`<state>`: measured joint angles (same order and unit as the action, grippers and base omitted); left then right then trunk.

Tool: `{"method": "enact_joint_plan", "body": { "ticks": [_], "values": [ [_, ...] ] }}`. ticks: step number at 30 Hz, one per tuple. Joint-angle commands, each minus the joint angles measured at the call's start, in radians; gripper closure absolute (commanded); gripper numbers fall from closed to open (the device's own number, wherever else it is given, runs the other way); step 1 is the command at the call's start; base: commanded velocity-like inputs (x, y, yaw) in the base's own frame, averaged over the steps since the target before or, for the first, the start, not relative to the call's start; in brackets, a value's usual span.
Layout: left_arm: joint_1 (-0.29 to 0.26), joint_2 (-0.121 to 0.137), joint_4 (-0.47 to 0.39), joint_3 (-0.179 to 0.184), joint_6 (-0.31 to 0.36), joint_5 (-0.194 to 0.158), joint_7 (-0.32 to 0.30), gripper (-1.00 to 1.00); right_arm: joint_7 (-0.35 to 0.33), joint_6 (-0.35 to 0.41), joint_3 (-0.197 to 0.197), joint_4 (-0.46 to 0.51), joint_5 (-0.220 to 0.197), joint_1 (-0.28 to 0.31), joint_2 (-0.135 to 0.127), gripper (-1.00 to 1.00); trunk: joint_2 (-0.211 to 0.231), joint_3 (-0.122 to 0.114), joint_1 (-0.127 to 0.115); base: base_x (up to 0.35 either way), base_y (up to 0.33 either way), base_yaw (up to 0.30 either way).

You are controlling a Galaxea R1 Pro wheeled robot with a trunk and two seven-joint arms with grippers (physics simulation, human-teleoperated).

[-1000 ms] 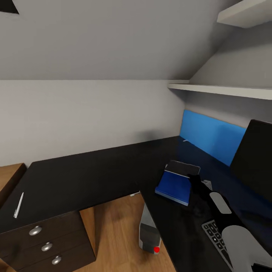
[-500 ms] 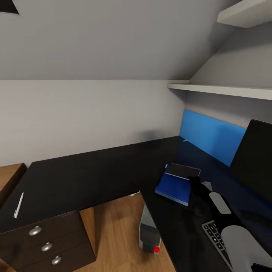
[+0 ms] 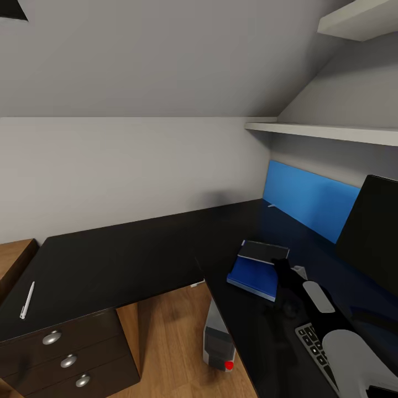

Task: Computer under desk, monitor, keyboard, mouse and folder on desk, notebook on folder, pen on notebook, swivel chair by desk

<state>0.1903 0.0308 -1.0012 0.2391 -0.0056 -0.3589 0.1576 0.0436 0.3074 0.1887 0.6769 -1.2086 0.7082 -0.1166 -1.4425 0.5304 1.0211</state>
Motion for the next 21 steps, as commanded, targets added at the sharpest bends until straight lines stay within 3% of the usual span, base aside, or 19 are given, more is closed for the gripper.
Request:
{"method": "enact_joint_plan", "body": {
  "ticks": [1,21],
  "values": [
    [0.000,0.001,-0.001,0.005,-0.001,-0.009,0.008,-1.00,0.010,0.006,0.002,0.001,-0.008,0.000,0.001,1.00,-0.001,0.001,0.000,0.000,0.000,0.000],
    [0.000,0.003,-0.002,0.004,-0.003,-0.011,0.008,-1.00,0.084,-0.003,-0.014,-0.007,-0.007,0.000,0.003,1.00,-0.001,0.001,0.000,0.012,0.002,0.000]
  ]
}}
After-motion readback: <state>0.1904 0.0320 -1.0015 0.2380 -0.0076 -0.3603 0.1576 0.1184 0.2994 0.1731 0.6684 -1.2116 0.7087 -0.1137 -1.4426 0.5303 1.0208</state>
